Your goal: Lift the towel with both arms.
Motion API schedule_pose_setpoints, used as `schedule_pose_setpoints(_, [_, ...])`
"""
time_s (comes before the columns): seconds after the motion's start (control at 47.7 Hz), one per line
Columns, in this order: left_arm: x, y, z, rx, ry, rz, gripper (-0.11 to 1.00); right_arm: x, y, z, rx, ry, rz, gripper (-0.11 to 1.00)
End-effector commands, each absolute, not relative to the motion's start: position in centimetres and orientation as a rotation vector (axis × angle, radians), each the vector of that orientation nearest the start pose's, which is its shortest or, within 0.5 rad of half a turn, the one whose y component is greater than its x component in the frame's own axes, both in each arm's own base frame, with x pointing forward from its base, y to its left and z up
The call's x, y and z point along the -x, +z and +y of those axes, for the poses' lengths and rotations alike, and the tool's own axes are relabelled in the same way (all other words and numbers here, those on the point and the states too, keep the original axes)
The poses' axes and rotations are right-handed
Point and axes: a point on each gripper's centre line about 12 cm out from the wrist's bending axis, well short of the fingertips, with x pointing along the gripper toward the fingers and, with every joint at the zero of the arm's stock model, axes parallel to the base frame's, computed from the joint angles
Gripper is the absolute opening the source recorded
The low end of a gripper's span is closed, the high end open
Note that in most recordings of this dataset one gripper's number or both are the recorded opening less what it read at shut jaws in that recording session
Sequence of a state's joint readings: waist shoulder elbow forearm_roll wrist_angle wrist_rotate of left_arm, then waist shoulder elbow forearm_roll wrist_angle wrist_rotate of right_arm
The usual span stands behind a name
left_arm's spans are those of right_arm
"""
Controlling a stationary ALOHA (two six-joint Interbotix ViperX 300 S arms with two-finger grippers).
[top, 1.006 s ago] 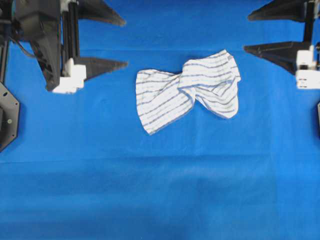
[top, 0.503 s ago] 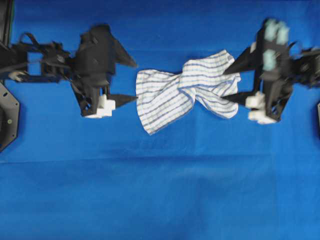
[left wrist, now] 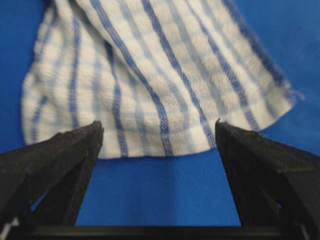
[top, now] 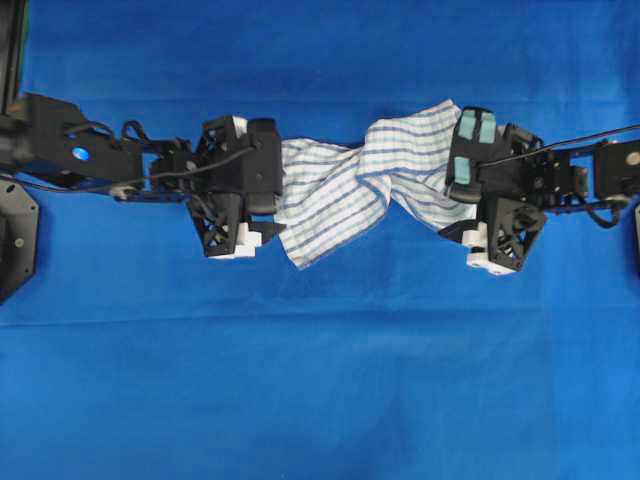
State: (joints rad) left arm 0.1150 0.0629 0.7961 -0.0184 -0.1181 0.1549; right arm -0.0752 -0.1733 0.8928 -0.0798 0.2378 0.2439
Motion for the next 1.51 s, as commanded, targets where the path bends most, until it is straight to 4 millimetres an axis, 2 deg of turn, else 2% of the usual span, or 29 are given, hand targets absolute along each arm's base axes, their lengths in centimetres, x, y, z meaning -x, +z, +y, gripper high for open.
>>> schedule_pose_setpoints(0.0, [-36.6, 11.1, 4.3, -0.082, 0.068, 0.722, 0.89, -30.4, 13.4, -2.4, -0.185, -0.162, 0.934, 0.66])
schedule_pose_setpoints(0.21, [-36.8, 9.0, 4.4, -0.068, 0.076, 0.735, 0.89, -30.4, 11.1, -2.5, -0.194, -0.165, 0.961, 0.66])
schedule_pose_setpoints(0.44, [-36.8, 8.9, 4.6, -0.066, 0.08, 0.743, 0.82, -30.1, 9.7, -3.0, -0.204, -0.184, 0.99, 0.66])
schedule_pose_setpoints(0.503, [-36.7, 8.8, 4.6, -0.066, 0.08, 0.749, 0.72, -30.1, 9.6, -3.1, -0.202, -0.185, 0.993, 0.65])
schedule_pose_setpoints(0.566, [-36.6, 8.7, 4.6, -0.065, 0.077, 0.761, 0.55, -30.1, 9.6, -3.1, -0.201, -0.184, 0.99, 0.58])
schedule_pose_setpoints(0.629, [-36.5, 8.6, 4.6, -0.061, 0.077, 0.781, 0.35, -30.2, 9.7, -3.1, -0.199, -0.183, 0.991, 0.44])
schedule_pose_setpoints(0.692, [-36.4, 8.5, 4.6, -0.061, 0.075, 0.802, 0.17, -30.1, 9.6, -3.1, -0.199, -0.183, 0.994, 0.23])
schedule_pose_setpoints(0.755, [-36.4, 8.5, 4.6, -0.06, 0.073, 0.815, 0.05, -30.1, 9.7, -3.1, -0.199, -0.183, 0.991, 0.06])
schedule_pose_setpoints(0.776, [-36.4, 8.5, 4.5, -0.06, 0.071, 0.819, 0.02, -30.1, 9.7, -3.1, -0.199, -0.183, 0.992, 0.03])
schedule_pose_setpoints(1.006, [-36.5, 9.3, 4.6, -0.059, 0.07, 0.833, 0.03, -30.4, 10.2, -3.1, -0.203, -0.184, 0.972, 0.03])
schedule_pose_setpoints(1.069, [-36.4, 10.1, 4.6, -0.059, 0.07, 0.828, 0.03, -30.7, 11.1, -3.1, -0.206, -0.184, 0.946, 0.03])
schedule_pose_setpoints(1.174, [-36.1, 12.8, 4.5, -0.058, 0.07, 0.816, 0.03, -31.1, 13.5, -3.2, -0.208, -0.183, 0.888, 0.03])
schedule_pose_setpoints(1.488, [-34.3, 22.8, 4.3, -0.047, 0.08, 0.708, 0.03, -31.0, 24.7, -3.4, -0.194, -0.18, 0.683, 0.03])
